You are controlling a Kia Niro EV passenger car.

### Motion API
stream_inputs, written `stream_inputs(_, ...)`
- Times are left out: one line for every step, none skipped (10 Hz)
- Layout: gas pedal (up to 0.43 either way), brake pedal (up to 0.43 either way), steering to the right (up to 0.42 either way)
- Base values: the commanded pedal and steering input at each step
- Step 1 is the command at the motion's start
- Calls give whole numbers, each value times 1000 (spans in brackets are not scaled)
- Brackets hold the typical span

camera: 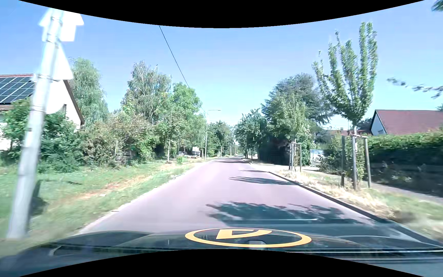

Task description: Follow the waypoints while adhering to traffic rules and regulations

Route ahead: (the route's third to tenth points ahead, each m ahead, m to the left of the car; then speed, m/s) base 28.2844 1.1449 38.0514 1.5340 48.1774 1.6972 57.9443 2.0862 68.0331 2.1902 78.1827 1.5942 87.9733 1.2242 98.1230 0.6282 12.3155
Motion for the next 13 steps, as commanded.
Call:
stream_inputs(311,0,2)
stream_inputs(319,0,1)
stream_inputs(319,0,1)
stream_inputs(319,0,0)
stream_inputs(319,0,-2)
stream_inputs(319,0,-5)
stream_inputs(319,0,-7)
stream_inputs(319,0,-7)
stream_inputs(319,0,-7)
stream_inputs(319,0,-7)
stream_inputs(311,0,-7)
stream_inputs(311,0,-7)
stream_inputs(299,0,-7)
